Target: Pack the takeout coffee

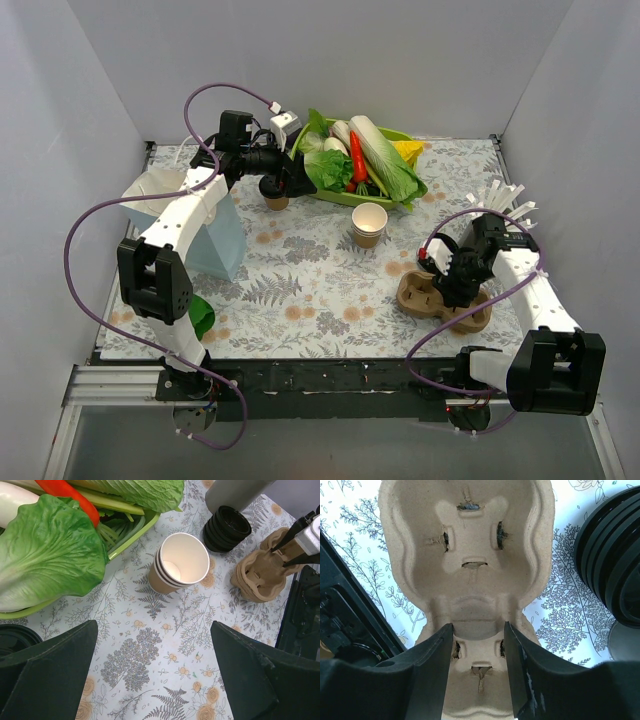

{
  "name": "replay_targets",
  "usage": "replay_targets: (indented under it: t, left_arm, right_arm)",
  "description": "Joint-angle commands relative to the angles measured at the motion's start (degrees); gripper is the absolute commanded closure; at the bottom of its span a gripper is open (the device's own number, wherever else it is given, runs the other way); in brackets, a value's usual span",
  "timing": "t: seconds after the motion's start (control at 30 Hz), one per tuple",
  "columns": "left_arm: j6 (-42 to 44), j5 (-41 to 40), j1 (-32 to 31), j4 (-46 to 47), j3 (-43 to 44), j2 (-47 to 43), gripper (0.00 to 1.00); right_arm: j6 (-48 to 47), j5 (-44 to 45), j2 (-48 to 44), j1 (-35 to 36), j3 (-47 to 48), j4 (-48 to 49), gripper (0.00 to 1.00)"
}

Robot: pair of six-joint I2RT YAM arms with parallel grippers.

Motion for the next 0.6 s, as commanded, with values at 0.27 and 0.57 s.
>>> replay_targets:
  t: [0.27,0.57]
  left_arm:
    - [-0.3,0.0,-0.3,0.7,0.1,-0.1,0.02]
    - [-0.3,0.4,-0.4,0.8,0.3,0.0,0.02]
  right_arm:
    - [1.3,-0.2,-0.6,1.0,-0.3,-0.7,0.62]
    - [2.2,-1.0,-4.1,1.0,6.4,-6.7,0.72]
